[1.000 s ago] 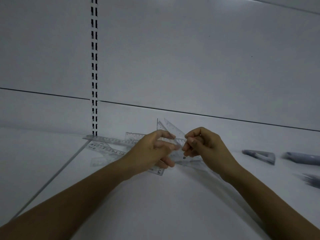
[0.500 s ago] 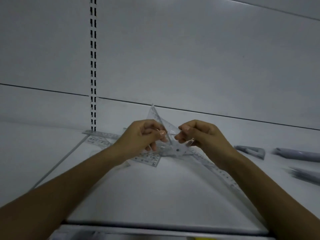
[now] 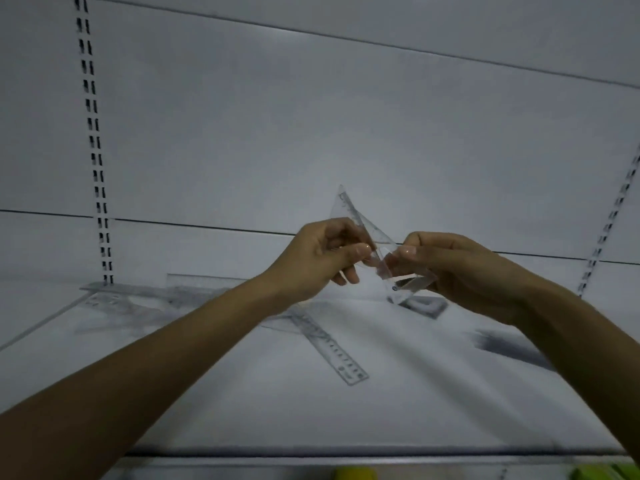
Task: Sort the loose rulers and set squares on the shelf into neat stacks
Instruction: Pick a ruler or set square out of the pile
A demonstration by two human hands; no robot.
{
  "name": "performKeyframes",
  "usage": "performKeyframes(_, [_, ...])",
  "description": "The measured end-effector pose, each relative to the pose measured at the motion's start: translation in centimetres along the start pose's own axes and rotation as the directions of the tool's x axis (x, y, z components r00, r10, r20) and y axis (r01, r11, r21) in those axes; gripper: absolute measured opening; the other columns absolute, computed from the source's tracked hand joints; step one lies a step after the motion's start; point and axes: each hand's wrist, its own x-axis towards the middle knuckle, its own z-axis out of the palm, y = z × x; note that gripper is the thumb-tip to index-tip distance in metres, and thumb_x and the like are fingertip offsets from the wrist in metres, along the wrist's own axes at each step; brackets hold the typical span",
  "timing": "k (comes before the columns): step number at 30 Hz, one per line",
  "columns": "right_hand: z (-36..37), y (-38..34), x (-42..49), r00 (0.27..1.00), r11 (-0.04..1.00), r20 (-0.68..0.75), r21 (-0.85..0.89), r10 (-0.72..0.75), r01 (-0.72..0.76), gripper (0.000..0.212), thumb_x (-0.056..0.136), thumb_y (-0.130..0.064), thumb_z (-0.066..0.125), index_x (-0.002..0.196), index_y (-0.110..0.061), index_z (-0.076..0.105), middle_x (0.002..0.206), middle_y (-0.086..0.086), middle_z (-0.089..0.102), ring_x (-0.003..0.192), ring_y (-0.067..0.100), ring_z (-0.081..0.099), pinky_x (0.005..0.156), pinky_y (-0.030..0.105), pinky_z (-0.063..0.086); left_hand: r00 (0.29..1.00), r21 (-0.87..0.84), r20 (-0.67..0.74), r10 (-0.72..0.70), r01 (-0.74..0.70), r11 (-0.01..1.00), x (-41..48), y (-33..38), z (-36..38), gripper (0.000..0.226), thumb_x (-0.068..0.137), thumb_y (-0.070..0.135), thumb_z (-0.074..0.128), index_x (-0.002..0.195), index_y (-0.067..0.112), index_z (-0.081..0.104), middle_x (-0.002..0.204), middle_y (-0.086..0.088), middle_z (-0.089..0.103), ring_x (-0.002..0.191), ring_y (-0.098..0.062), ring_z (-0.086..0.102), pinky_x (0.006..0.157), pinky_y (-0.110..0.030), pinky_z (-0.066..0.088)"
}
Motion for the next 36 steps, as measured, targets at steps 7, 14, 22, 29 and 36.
performKeyframes(7, [-9.5,3.5,-5.1,0.992,0.967,0.120,0.247,0.028,-0.058,0.044,0.060,-0.052,0.081,0.080,-0.014,0.073,0.117,0.019,0.065,0.109,0.038,0.062,0.083,0.035,0.055,1.000,-0.132,0.019,0.010,-0.008,0.991,4.6,0.8,10.7,0.008,0.091,0.010,0.057,0.089,0.016,0.061,0.082,0.002,0.069,0.058,-0.011,0.060,0.057,-0.021,0.050])
performKeyframes(14, [-14.9,5.0,-5.7,0.998,0.997,0.013,-0.018,0.069,-0.069,0.028,0.080,-0.027,0.069,0.099,-0.007,0.063,0.107,0.014,0.070,0.102,0.029,0.067,0.091,0.040,0.050,0.995,-0.049,-0.050,-0.092,0.089,0.995,6.4,-0.6,15.4,0.008,0.092,0.021,0.056,0.095,0.017,0.063,0.085,0.007,0.072,0.063,-0.010,0.063,0.060,-0.023,0.053])
performKeyframes(22, [-15.2,7.5,-1.2,0.993,0.789,-0.113,-0.606,0.043,-0.103,0.050,0.073,-0.035,0.078,0.117,-0.019,0.061,0.107,-0.004,0.067,0.097,0.009,0.062,0.086,0.024,0.047,0.909,0.417,-0.315,-0.272,0.390,0.821,4.1,-8.3,11.8,0.016,0.096,0.025,0.051,0.084,0.024,0.062,0.087,0.008,0.070,0.060,-0.009,0.064,0.059,-0.024,0.052])
performKeyframes(29, [-14.4,10.8,3.1,0.998,0.577,-0.031,-0.816,-0.053,0.005,0.054,0.073,-0.029,0.079,0.120,-0.013,0.058,0.118,0.003,0.060,0.104,0.016,0.057,0.087,0.023,0.046,0.957,0.752,-0.174,-0.232,0.281,0.596,4.6,-9.6,12.0,0.018,0.095,0.038,0.048,0.090,0.028,0.061,0.088,0.011,0.068,0.067,-0.011,0.061,0.071,-0.031,0.051])
performKeyframes(36, [-13.9,12.7,3.6,0.993,0.622,-0.015,-0.780,-0.120,0.063,0.055,0.071,-0.033,0.080,0.119,-0.015,0.060,0.114,0.002,0.061,0.096,0.011,0.056,0.083,0.022,0.047,0.963,0.711,-0.157,-0.217,0.263,0.653,4.5,-9.8,12.1,0.018,0.094,0.039,0.049,0.088,0.028,0.061,0.086,0.011,0.069,0.065,-0.008,0.060,0.071,-0.030,0.052])
